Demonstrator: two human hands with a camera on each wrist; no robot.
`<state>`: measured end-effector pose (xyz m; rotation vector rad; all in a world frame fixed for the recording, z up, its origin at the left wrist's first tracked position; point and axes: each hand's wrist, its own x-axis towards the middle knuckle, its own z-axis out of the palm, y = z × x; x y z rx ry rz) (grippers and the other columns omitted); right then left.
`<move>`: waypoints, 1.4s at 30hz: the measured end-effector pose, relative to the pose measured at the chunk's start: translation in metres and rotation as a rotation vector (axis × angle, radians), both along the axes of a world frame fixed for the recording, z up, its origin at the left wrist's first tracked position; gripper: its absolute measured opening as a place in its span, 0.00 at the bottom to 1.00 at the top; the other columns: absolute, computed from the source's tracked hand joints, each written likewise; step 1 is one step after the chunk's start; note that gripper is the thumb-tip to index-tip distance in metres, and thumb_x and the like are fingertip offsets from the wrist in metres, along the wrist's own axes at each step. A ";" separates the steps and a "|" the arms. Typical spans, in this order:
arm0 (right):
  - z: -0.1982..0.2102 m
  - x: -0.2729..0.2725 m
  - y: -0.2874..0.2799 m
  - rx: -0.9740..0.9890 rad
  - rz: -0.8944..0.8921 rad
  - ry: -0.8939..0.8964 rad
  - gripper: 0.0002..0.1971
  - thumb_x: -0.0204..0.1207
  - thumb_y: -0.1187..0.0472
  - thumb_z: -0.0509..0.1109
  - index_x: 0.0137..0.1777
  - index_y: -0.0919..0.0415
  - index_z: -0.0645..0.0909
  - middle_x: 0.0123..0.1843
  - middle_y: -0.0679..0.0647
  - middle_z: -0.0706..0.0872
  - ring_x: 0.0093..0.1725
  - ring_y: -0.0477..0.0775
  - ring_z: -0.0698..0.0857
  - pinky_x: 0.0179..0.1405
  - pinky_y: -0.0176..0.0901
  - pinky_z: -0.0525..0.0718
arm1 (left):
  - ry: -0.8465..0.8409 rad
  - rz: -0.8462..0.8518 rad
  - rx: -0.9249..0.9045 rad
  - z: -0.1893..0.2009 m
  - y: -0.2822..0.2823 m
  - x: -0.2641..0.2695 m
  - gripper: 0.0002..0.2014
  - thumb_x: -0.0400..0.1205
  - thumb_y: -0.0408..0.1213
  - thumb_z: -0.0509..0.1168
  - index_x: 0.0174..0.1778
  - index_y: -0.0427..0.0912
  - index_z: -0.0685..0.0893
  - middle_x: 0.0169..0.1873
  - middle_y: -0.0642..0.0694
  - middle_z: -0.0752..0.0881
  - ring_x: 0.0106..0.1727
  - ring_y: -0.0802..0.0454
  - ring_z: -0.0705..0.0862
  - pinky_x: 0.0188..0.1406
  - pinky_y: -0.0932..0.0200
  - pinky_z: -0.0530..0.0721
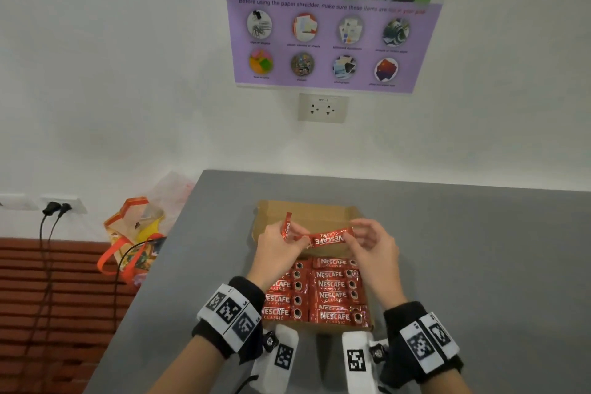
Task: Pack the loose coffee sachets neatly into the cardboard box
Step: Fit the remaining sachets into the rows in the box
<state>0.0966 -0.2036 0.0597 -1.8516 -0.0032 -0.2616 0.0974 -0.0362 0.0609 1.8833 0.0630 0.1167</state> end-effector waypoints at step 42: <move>-0.018 0.016 -0.010 -0.683 0.385 0.172 0.11 0.74 0.65 0.72 0.55 0.58 0.85 0.44 0.44 0.82 0.37 0.34 0.75 0.37 0.23 0.72 | 0.072 -0.104 0.157 -0.009 -0.011 0.003 0.04 0.80 0.35 0.66 0.50 0.43 0.82 0.41 0.51 0.83 0.38 0.56 0.81 0.27 0.78 0.76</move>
